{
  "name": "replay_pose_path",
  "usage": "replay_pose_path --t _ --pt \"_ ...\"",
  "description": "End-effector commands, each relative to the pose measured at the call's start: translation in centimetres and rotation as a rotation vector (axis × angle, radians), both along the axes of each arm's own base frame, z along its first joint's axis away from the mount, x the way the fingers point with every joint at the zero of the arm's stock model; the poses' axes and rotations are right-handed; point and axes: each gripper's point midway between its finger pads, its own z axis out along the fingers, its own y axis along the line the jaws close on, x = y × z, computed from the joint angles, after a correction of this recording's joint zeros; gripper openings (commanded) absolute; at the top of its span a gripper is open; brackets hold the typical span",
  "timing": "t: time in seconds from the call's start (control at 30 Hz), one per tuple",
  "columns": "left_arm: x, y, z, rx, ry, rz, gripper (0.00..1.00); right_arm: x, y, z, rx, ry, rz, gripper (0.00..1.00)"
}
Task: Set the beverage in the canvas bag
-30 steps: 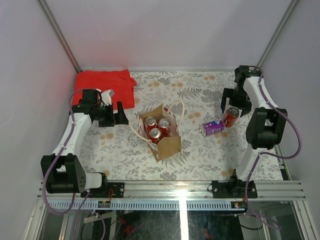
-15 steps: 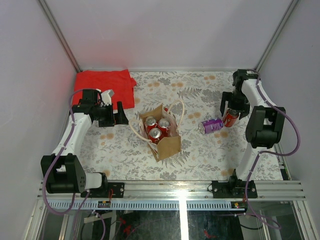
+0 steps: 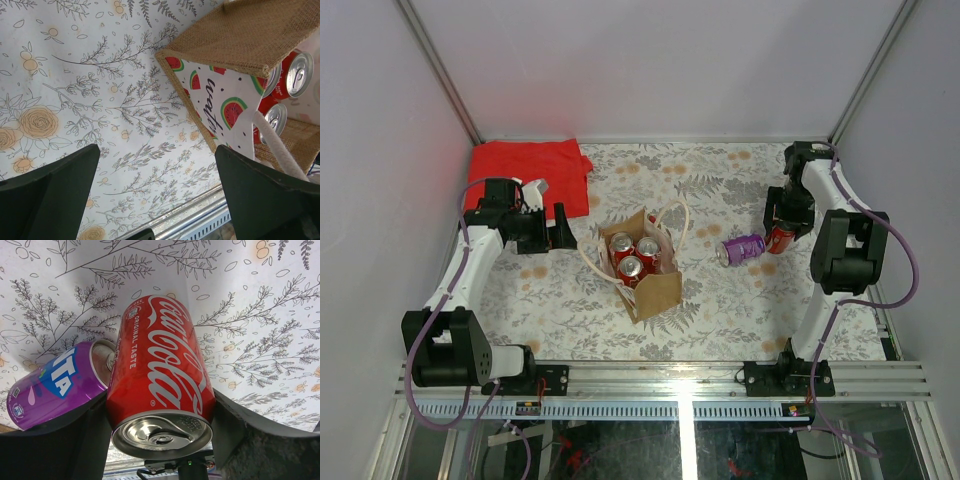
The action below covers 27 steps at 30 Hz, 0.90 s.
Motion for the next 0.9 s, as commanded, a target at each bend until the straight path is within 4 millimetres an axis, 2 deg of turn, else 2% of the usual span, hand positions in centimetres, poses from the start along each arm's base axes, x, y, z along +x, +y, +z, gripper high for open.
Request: replay_pose_path --t 0.0,0.33,0.43,0.53,0.63,0.7,0.87 --pt "0.6 0.1 0.8 -0.002 -0.035 -0.012 1.0 0.6 0.2 1.8 0.009 -0.052 0.009 0.02" --pt "0.8 0.0 0.8 -0.01 -0.03 -0.015 1.0 3.6 -0.6 9.3 -0.034 -0.212 0.017 0.0" --pt "0.9 0.0 0.8 -0.012 -0.031 -0.015 1.0 4.2 -0.2 11.6 -0.015 -0.255 0.021 0.0" --pt "0.9 -0.1 0.8 -0.012 -0.031 -0.015 1.0 4.8 1.0 14.6 0.025 -0.334 0.026 0.0" --pt "1.0 -0.1 0.7 -0.014 -0.029 -0.015 1.0 5.0 2.8 17.5 0.027 -0.397 0.067 0.0" --pt "1.1 -0.1 0.8 -0.018 -0.029 -0.014 1.0 4.8 4.7 19.3 0.031 -0.428 0.11 0.0" --pt "1.3 -0.1 0.8 -0.015 -0.029 -0.013 1.0 3.5 11.9 24.0 0.072 -0.552 0.243 0.0"
